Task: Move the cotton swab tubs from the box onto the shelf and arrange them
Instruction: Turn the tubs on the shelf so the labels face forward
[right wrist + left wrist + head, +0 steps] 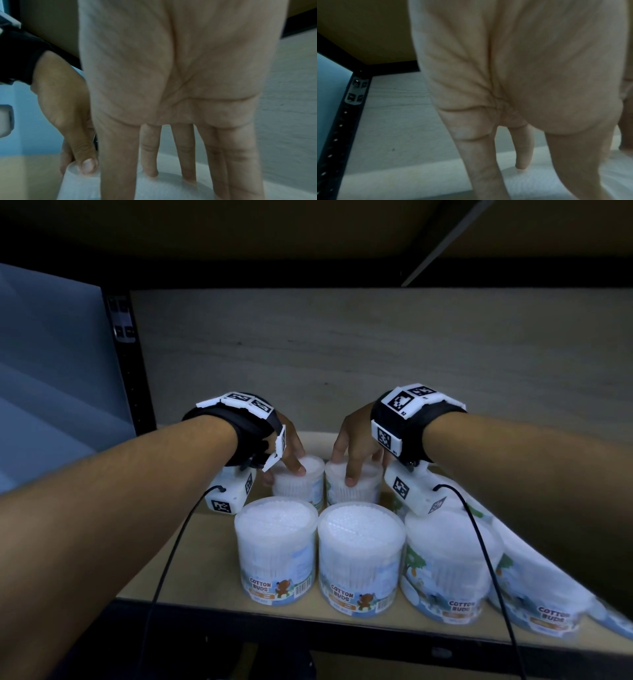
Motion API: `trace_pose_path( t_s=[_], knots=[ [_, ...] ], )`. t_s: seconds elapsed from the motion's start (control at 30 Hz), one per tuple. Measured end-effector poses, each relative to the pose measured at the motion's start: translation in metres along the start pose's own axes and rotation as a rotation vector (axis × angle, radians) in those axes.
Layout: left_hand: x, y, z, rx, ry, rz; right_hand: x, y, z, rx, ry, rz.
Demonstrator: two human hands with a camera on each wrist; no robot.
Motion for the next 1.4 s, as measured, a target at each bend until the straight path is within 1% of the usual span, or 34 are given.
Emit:
trace_pose_path(
  t_s=[0.13, 0.3, 0.4, 0.5, 0.57, 0.67, 0.8, 0.87, 0.93, 1.0, 1.1, 1.17, 1.23, 1.4],
  knots=[
    [-0.001, 0.003, -0.007, 0.005, -0.007, 0.019, -0.001, 0.0, -0.007, 0.018, 0.014, 0.003],
    [-0.004, 0.0, -0.009, 0.022, -0.035, 0.034, -0.005, -0.002, -0.01, 0.041, -0.014, 0.046],
    [-0.004, 0.003, -0.012, 0.006, -0.031, 0.05, -0.007, -0.002, -0.013, 0.036, -0.017, 0.041],
    [-0.001, 0.009, -0.015, -0.023, 0.0, 0.175, -0.007, -0.002, -0.015, 0.024, -0.023, 0.03],
    [-0.002, 0.012, -0.015, -0.039, 0.012, 0.204, -0.009, -0.003, -0.017, 0.026, -0.03, 0.011],
    [-0.005, 0.014, -0.018, -0.056, -0.004, 0.197, -0.01, -0.006, -0.02, 0.032, -0.021, 0.042],
    [-0.004, 0.015, -0.023, -0.076, 0.015, 0.166, -0.014, -0.003, -0.022, -0.003, -0.048, 0.059],
    [-0.006, 0.012, -0.025, -0.071, 0.002, 0.119, -0.015, -0.002, -0.019, -0.031, -0.027, 0.066],
    [-0.01, 0.01, -0.026, -0.059, -0.028, 0.123, -0.014, 0.001, -0.019, -0.091, 0.023, 0.058],
    [-0.011, 0.008, -0.028, -0.045, -0.042, 0.106, -0.012, 0.001, -0.019, -0.116, 0.044, 0.057],
    [-0.015, 0.007, -0.029, -0.014, -0.058, 0.08, -0.013, 0.001, -0.023, -0.132, 0.029, 0.033],
    [-0.017, 0.008, -0.029, -0.01, -0.075, 0.146, -0.013, 0.0, -0.025, -0.133, 0.035, 0.012],
    [-0.017, 0.007, -0.029, -0.006, -0.089, 0.127, -0.013, 0.0, -0.027, -0.135, 0.044, -0.003],
    [-0.022, 0.001, -0.03, -0.005, -0.139, 0.057, -0.02, 0.004, -0.024, -0.156, 0.011, 0.093]
  ],
)
Point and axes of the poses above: each hand's wrist, its own z-axis towards the middle knuckle, its own x-axis out of the back of the hand, y = z × x, the point moved 10 cm from there along z, towards the middle knuckle, and after that the axes turned 8 degrees about -x, right-handed, at the moved point
